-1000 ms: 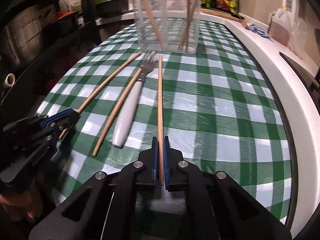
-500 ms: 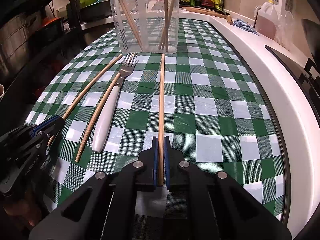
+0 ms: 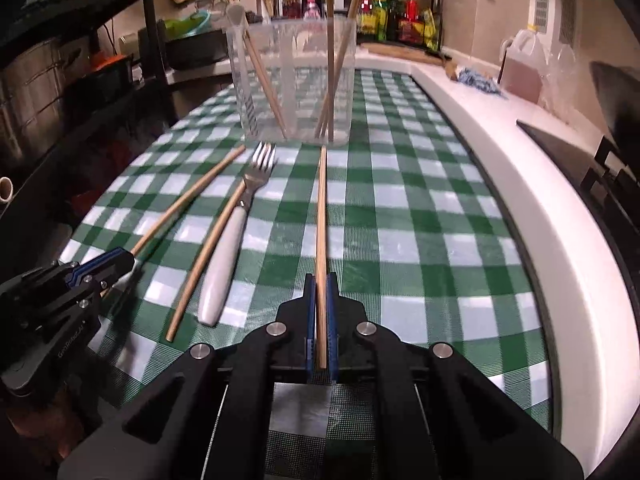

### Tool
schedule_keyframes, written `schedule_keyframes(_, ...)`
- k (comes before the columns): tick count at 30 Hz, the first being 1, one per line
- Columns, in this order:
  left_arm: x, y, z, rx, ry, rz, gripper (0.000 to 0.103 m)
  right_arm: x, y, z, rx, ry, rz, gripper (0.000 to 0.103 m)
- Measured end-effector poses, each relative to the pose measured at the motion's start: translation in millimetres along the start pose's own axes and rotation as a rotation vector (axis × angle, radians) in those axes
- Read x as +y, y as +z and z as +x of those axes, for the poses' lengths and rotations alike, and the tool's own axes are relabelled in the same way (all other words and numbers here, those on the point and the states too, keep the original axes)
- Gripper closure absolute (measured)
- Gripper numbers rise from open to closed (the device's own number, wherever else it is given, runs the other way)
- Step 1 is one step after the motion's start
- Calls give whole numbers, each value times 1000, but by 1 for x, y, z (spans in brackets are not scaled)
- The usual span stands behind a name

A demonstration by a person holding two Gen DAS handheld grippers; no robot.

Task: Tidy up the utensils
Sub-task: 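Lift the held chopsticks with both grippers and carry them above the clear container, then lower the held chopsticks into the clear container and open both grippers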

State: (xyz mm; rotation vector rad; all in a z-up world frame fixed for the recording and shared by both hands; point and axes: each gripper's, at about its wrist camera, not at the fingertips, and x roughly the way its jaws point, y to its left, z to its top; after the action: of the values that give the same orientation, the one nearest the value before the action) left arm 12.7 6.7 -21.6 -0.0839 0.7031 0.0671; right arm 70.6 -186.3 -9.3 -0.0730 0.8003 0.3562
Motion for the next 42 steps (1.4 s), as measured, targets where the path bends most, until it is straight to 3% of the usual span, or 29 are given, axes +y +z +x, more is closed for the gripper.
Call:
schedule_keyframes(11,9,21,-38,-102,20,-18,97,2,24,-53,-178,-19,-35,98)
schedule_keyframes(26,26,76,-101,-224,-18,-60,97,13,67,-120,-281,15,-44,98)
schedule_keyframes(32,33,101,-104,-197,-95,-57,97,13,91,-128,-281,50,-28,98)
schedule_keyframes(36,40,125,-94,-124,-154,-68,97,10,106,-124,-266,60,-23,98)
schedule_keyframes(42,39,154,-81,-83,-162,-32,97,1,124,-110,-234,65,3,98)
